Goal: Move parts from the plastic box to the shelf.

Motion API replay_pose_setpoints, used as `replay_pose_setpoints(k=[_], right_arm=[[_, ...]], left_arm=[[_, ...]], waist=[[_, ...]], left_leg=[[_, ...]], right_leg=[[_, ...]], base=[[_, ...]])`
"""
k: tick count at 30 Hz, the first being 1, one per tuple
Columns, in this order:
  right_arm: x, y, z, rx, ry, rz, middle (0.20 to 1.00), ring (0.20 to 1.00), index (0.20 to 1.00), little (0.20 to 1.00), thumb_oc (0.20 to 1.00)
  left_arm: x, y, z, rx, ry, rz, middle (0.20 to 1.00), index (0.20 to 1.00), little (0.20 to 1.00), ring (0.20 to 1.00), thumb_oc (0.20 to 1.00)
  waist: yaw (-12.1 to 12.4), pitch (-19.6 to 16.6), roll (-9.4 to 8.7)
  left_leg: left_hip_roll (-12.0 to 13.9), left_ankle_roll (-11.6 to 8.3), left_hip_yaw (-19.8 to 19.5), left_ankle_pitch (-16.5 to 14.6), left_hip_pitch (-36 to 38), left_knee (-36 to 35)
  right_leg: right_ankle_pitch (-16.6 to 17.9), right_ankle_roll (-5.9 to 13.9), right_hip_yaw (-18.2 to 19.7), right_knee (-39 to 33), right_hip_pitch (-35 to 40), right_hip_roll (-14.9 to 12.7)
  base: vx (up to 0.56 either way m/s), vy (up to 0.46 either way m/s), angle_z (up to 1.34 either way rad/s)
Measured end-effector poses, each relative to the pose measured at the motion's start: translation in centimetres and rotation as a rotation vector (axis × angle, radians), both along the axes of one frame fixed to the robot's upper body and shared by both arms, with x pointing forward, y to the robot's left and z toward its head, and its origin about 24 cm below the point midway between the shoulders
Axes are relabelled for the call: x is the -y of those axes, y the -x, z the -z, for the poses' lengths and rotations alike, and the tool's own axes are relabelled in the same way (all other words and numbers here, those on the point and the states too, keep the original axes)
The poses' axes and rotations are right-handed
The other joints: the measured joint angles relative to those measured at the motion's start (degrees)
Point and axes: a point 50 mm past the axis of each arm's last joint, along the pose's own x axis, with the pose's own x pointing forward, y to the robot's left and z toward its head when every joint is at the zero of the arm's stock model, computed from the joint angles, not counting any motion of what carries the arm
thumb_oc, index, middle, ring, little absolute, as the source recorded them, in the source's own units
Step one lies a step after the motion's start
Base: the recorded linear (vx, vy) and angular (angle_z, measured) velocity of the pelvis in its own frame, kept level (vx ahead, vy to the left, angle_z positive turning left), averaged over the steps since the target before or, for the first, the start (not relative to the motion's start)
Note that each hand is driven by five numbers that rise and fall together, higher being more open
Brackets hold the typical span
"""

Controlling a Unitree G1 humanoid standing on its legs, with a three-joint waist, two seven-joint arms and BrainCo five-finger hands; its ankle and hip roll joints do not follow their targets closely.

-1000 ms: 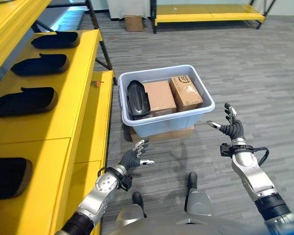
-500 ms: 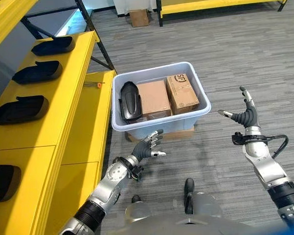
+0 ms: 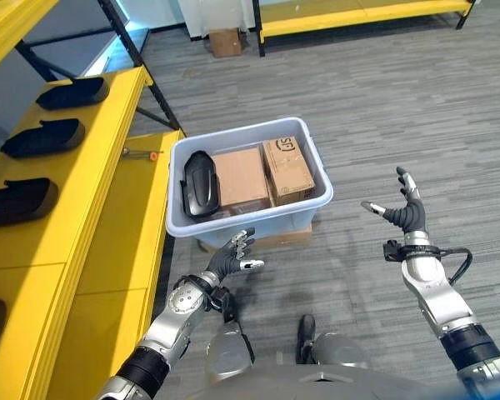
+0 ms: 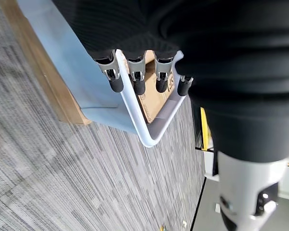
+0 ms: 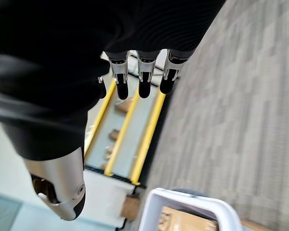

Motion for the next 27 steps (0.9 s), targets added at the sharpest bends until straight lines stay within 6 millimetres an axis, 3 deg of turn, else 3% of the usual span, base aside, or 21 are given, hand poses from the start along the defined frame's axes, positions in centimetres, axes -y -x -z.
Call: replay_pose_setpoints(k=[2,5,6,9,11,14,18,20,23,24,25,26,27], right_arm=[[0.0,0.0,0.0,-0.001,0.001,-0.002,1.000,1.000,1.000,1.000,1.000],[0.7,0.5,-0.2,-0.017,0.011,-0.012,1.000,1.000,1.000,1.000,1.000],[1.1,0.7,-0.1,-0.028,0.020,-0.011,1.000,1.000,1.000,1.000,1.000],[0.2,0.8,0.3,-0.049,-0.014,-0.029,1.000,1.000,1.000,1.000,1.000],[-0.4,0.7,0.1,-0.033,-0.041,-0.043,1.000,1.000,1.000,1.000,1.000],[-1.4,0.3,-1.1,0.013,-0.062,-0.085,1.000,1.000,1.000,1.000,1.000],[-1.9,-0.5,-2.3,0.064,-0.065,-0.112,1.000,1.000,1.000,1.000,1.000],[-2.2,-1.3,-3.2,0.091,-0.062,-0.127,1.000,1.000,1.000,1.000,1.000],[-3.2,-1.5,-3.2,0.086,-0.061,-0.167,1.000,1.000,1.000,1.000,1.000],[-3.5,-1.4,-2.9,0.073,-0.063,-0.187,1.000,1.000,1.000,1.000,1.000],[-3.5,-1.4,-2.9,0.069,-0.065,-0.202,1.000,1.000,1.000,1.000,1.000],[-3.8,-1.6,-3.2,0.070,-0.067,-0.233,0.934,0.934,0.934,0.934,0.934],[-4.0,-1.5,-3.2,0.067,-0.068,-0.255,0.934,0.934,0.934,0.934,0.934]], left_arm=[[0.0,0.0,0.0,0.001,0.002,0.000,1.000,1.000,1.000,1.000,1.000],[0.5,0.0,-0.2,0.017,0.024,0.004,1.000,1.000,1.000,1.000,1.000],[0.7,0.1,-0.2,0.017,0.034,-0.001,1.000,1.000,1.000,1.000,1.000],[0.0,0.0,-0.4,0.027,0.007,0.002,1.000,1.000,1.000,1.000,1.000],[-0.6,0.1,-0.4,0.024,-0.021,0.001,1.000,1.000,1.000,1.000,1.000],[-1.7,0.4,-0.5,0.024,-0.049,-0.018,1.000,1.000,1.000,1.000,1.000],[-2.0,0.7,-1.0,0.047,-0.042,-0.032,1.000,1.000,1.000,1.000,1.000],[-1.9,0.5,-1.2,0.055,-0.032,-0.025,1.000,1.000,1.000,1.000,1.000],[-1.1,-0.2,-1.5,0.052,0.004,-0.021,1.000,1.000,1.000,1.000,1.000],[-1.0,0.1,-1.4,0.045,0.003,-0.012,1.000,1.000,1.000,1.000,1.000],[-1.2,0.2,-1.2,0.035,-0.002,-0.020,1.000,1.000,1.000,1.000,1.000],[-1.4,0.2,-1.3,0.034,-0.011,-0.036,1.000,1.000,1.000,1.000,1.000],[-1.6,0.1,-1.3,0.038,-0.018,-0.058,1.000,1.000,1.000,1.000,1.000]], waist=[[0.6,-0.2,0.36],[-1.5,-1.5,2.39],[-1.6,-2.1,3.34],[-1.5,-2.3,-1.37],[-0.2,-2.6,-3.16],[2.5,-2.7,-3.79],[4.4,-2.6,-4.55],[4.5,-2.5,-4.54],[5.1,-0.8,-4.45],[5.2,-0.6,-4.44],[5.7,-0.6,-4.81],[5.8,-0.3,-5.16],[5.7,0.0,-6.13]], left_leg=[[-0.3,0.05,-1.2,0.0,0.9,-0.1],[-3.8,2.40,1.8,-1.0,6.2,2.2],[-4.8,4.29,2.9,-2.6,7.4,1.9],[-10.0,7.00,2.6,-3.5,9.0,0.1],[-12.1,8.32,2.5,-4.7,8.9,0.1],[-14.1,9.48,2.3,-6.3,9.3,0.0],[-14.6,9.84,2.0,-6.8,9.2,0.1],[-14.2,10.78,2.1,-7.4,8.9,0.1],[-13.8,12.01,2.4,-9.2,9.5,1.5],[-13.7,11.98,2.3,-9.3,9.7,1.4],[-13.7,10.99,2.6,-9.4,9.6,1.4],[-14.0,10.22,2.7,-9.3,9.4,1.4],[-14.2,10.33,2.7,-9.6,9.7,1.4]], right_leg=[[-0.1,0.16,1.3,0.1,0.3,-0.3],[-1.1,2.26,1.7,0.3,3.3,-1.2],[-1.9,3.48,1.7,1.1,3.9,-1.2],[-4.0,6.20,1.5,3.2,3.9,-6.0],[-3.5,7.16,1.6,2.9,4.0,-8.1],[-2.5,8.74,1.6,2.1,4.6,-9.8],[-1.9,9.59,1.2,2.3,4.7,-10.3],[-1.8,9.79,0.9,11.1,0.0,-10.4],[0.5,11.83,2.7,32.0,-10.8,-13.7],[-0.2,12.15,3.8,33.0,-14.6,-14.4],[-0.1,12.13,2.9,25.6,-15.3,-15.1],[2.3,13.64,0.2,5.8,-13.7,-16.0],[5.5,14.54,-0.5,-7.1,-12.6,-16.2]], base=[[0.16,0.242,-0.56],[0.21,0.277,-0.10],[0.18,0.205,0.20],[0.15,0.143,0.23],[0.14,0.132,0.15],[0.14,0.137,0.09],[0.10,0.169,0.05],[0.11,0.269,-0.13],[0.12,-0.090,-0.03],[0.24,-0.467,0.14],[0.24,-0.505,0.04],[0.21,-0.452,-0.07],[0.17,-0.419,0.06]])
